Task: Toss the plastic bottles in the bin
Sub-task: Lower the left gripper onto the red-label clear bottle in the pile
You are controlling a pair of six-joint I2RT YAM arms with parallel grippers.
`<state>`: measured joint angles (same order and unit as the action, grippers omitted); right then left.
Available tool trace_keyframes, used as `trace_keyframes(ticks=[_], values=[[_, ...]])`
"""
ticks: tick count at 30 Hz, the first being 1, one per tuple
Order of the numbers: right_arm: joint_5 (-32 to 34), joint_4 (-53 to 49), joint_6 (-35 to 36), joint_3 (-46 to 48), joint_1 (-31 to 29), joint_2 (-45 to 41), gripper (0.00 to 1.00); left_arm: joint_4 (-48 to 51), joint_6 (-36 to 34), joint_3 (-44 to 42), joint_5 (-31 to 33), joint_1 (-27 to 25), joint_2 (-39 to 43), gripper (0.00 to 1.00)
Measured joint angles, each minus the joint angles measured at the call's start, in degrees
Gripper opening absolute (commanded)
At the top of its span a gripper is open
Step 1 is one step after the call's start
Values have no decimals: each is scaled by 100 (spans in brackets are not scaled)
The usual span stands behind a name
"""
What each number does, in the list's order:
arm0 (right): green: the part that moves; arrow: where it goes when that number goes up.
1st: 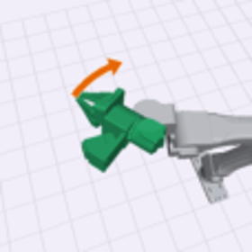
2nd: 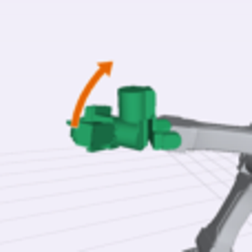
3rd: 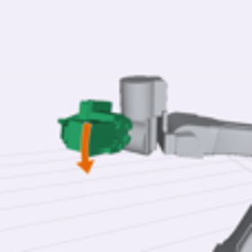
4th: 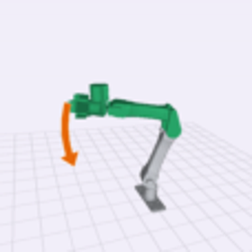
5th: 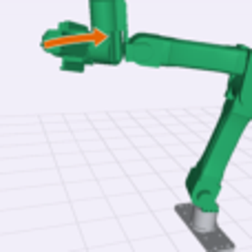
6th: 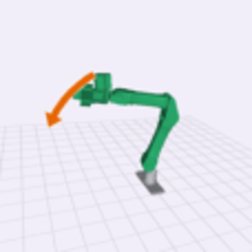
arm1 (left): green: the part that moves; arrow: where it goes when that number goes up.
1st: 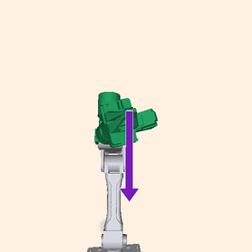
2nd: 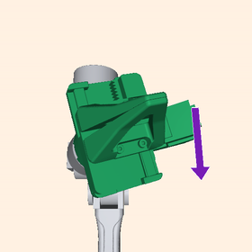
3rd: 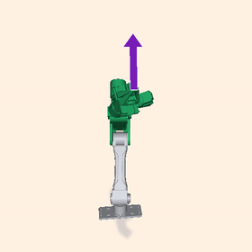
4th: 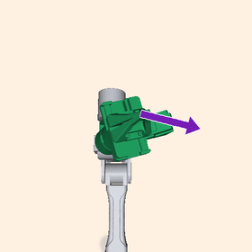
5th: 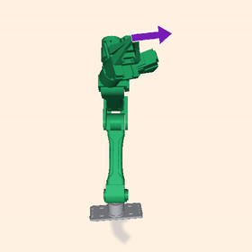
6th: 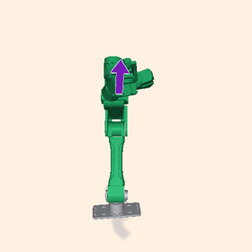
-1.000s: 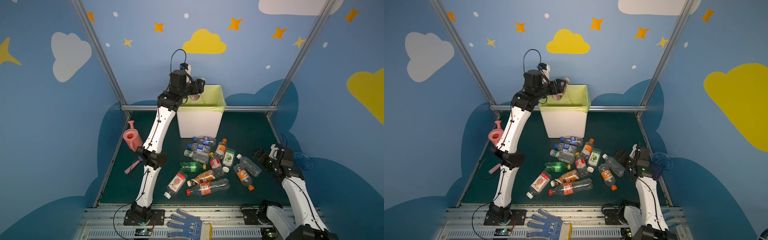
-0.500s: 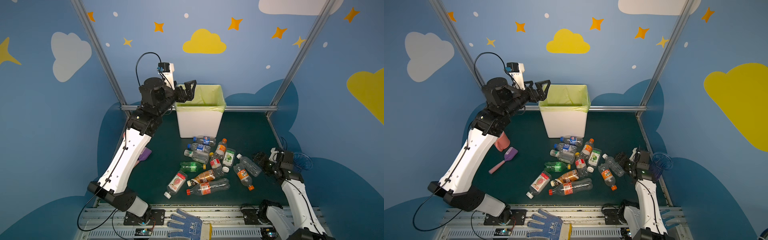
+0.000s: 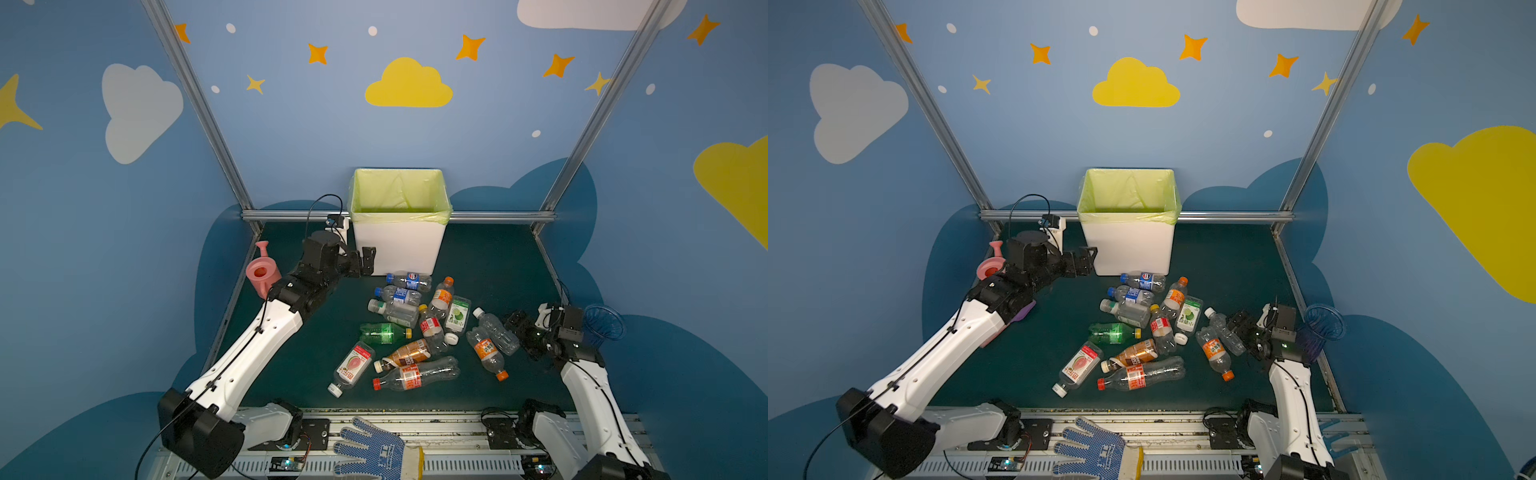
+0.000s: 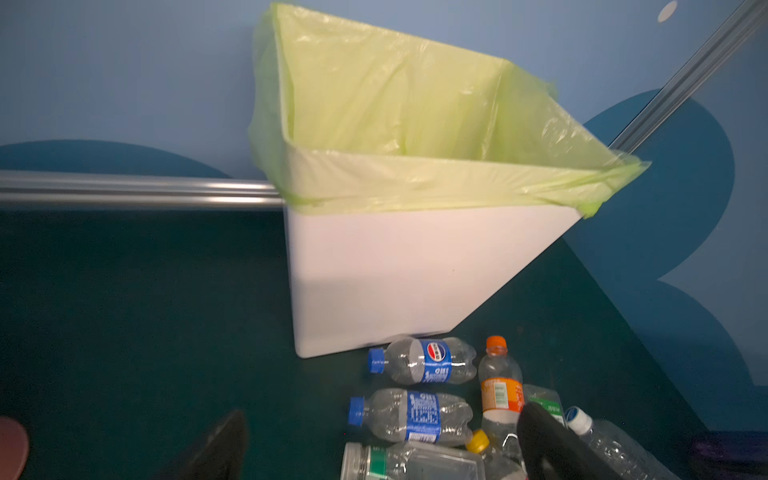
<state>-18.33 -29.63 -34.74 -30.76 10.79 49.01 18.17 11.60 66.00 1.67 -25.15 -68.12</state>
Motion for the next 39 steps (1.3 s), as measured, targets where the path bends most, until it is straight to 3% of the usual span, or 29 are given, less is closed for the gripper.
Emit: trace_keyframes(ticks=[5,11,20,28,39], values=[[-33,44,11,0,0,164,94,533,240,-782,105,-153,511,98],[-127,70,87,0,0,385,94,1499,767,-1670,372,-796,549,97],[-127,122,90,0,0,407,94,2376,1670,-2173,492,-1550,483,95],[-116,179,81,0,0,407,94,2435,1928,-2437,188,-1764,149,90],[-72,284,46,15,0,407,94,2468,2028,-2277,-116,-1790,-1180,83]])
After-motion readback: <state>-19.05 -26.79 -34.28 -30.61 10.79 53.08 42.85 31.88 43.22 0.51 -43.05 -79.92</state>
